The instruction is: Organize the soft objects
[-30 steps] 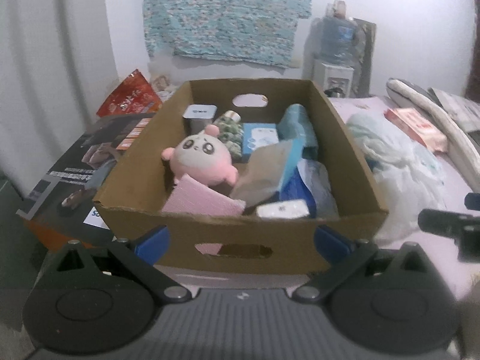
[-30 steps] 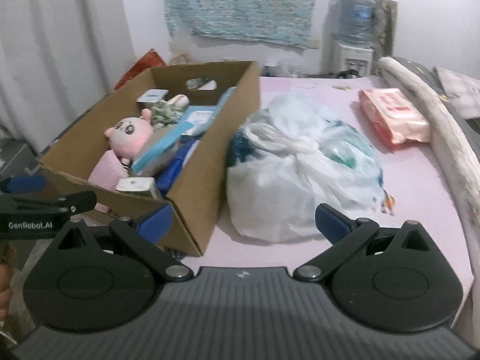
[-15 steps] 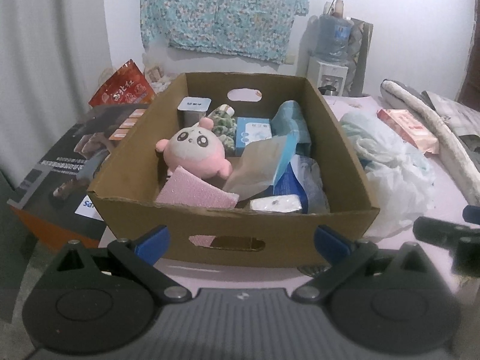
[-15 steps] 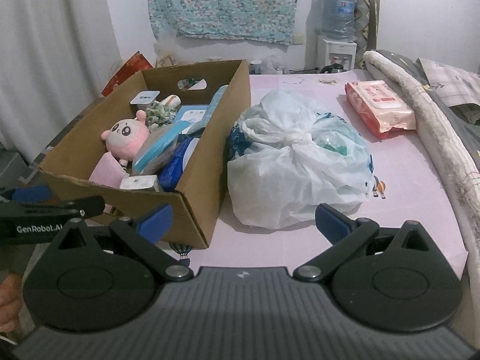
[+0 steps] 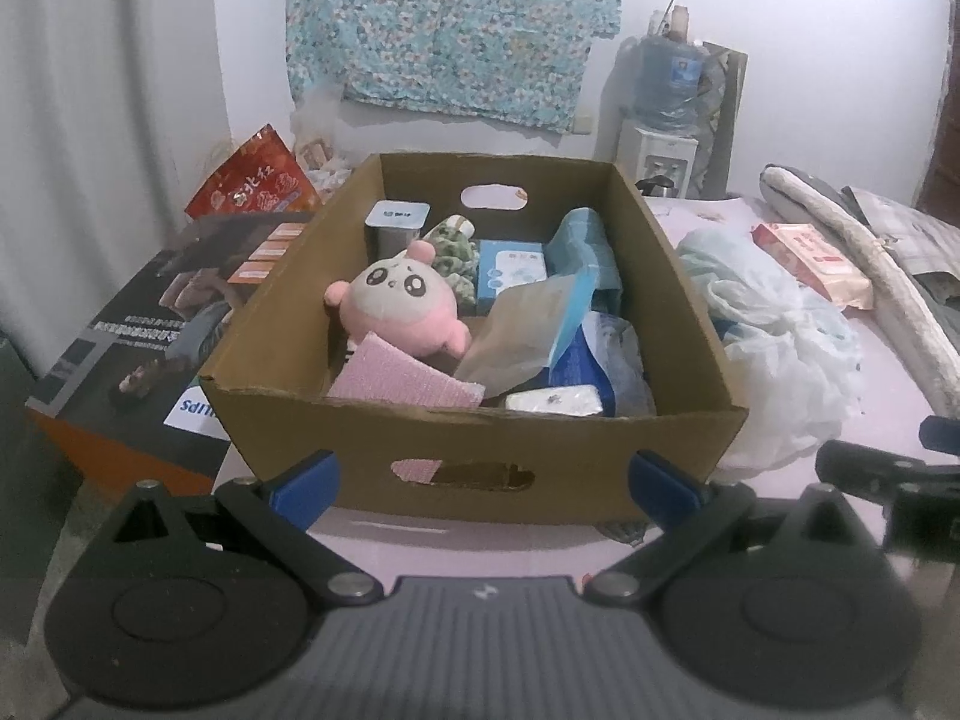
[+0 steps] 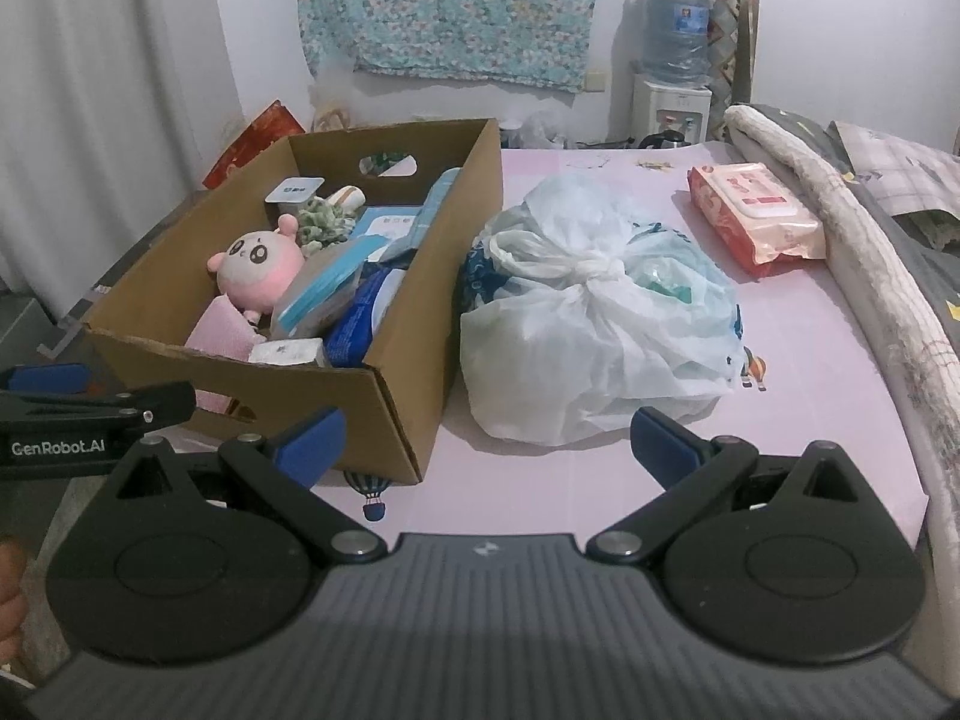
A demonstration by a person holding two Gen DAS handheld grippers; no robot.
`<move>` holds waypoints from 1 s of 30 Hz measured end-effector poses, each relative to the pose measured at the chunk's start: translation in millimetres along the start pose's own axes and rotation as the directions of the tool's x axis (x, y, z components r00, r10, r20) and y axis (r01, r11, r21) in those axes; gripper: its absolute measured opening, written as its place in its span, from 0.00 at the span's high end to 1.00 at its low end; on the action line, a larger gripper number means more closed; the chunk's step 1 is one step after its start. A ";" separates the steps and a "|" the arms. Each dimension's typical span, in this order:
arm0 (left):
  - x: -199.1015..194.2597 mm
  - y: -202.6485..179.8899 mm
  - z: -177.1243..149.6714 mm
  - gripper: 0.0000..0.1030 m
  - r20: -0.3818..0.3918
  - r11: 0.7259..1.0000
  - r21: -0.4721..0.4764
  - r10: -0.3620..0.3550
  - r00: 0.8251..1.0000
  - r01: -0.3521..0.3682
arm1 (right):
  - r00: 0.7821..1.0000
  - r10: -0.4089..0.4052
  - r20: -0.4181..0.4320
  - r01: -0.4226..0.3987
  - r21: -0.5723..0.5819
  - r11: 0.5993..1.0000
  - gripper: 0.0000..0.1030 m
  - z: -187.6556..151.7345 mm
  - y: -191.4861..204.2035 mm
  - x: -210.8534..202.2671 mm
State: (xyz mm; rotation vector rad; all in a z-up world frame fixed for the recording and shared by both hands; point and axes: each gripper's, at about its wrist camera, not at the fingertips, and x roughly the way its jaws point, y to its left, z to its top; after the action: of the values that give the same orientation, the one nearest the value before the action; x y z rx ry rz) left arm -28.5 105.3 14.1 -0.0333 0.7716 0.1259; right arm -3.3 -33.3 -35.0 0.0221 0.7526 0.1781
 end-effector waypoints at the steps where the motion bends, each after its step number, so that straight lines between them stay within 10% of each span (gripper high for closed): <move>1: -0.7 -1.2 0.6 0.00 0.003 1.000 0.005 0.001 1.000 -0.001 | 1.000 0.000 0.000 0.000 0.003 1.000 0.01 0.0 -0.6 -0.1; 30: 6.2 -11.2 1.7 0.00 -0.019 0.999 0.032 -0.013 1.000 0.014 | 0.999 -0.010 -0.031 0.010 0.027 1.000 0.01 -2.7 -7.9 7.8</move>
State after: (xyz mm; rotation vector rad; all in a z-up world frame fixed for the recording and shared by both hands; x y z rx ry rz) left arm -21.5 95.0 10.9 -0.0093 0.7919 0.1003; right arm 1.7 -40.0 -42.9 0.0413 0.7859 0.1590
